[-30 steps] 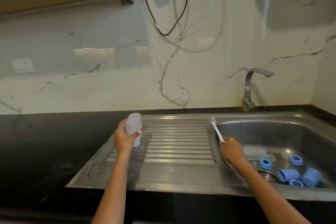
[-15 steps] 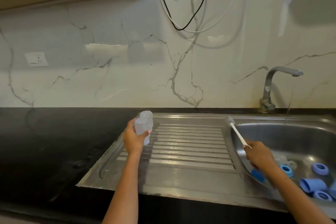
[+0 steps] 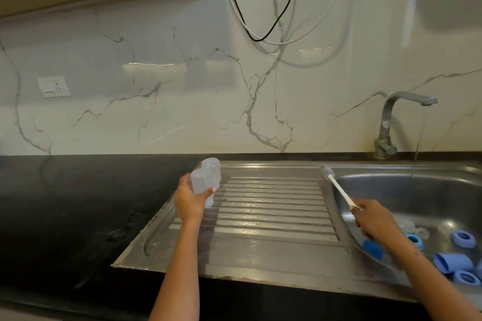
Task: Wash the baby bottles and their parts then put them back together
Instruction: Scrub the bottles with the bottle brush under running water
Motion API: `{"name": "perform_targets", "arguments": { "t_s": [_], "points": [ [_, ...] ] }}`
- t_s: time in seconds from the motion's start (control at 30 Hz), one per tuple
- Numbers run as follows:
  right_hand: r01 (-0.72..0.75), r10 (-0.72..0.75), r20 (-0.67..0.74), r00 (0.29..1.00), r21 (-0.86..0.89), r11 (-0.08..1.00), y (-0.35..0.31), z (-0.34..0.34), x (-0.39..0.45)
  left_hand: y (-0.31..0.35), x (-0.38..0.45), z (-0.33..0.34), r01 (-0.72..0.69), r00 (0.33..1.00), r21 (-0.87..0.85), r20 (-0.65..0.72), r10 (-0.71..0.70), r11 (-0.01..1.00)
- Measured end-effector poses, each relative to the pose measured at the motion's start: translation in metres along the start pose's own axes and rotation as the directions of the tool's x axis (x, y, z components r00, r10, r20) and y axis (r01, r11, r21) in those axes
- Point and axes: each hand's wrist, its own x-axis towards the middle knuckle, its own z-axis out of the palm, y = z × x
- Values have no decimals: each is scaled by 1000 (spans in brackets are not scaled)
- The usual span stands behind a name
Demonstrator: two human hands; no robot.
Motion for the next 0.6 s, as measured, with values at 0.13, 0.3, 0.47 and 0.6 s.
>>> {"name": "perform_targets", "arguments": {
  "t_s": [0.13, 0.3, 0.47, 0.6],
  "points": [
    [-11, 12, -2, 1000, 16, 1000, 0, 0, 2, 7, -3, -3, -38, 995, 73, -85, 44, 997],
    [-42, 42, 9, 999, 16, 999, 2, -4, 5, 31, -18, 0, -172, 968, 195, -148, 203, 966],
    [-73, 73, -26, 997, 11, 997, 13, -35, 13, 67, -52, 35, -351, 936, 187, 32, 351, 918],
    [-136, 130, -70, 989, -96, 986, 50, -85, 18, 86, -81, 89, -407, 897, 133, 243, 369, 903]
  ]
}}
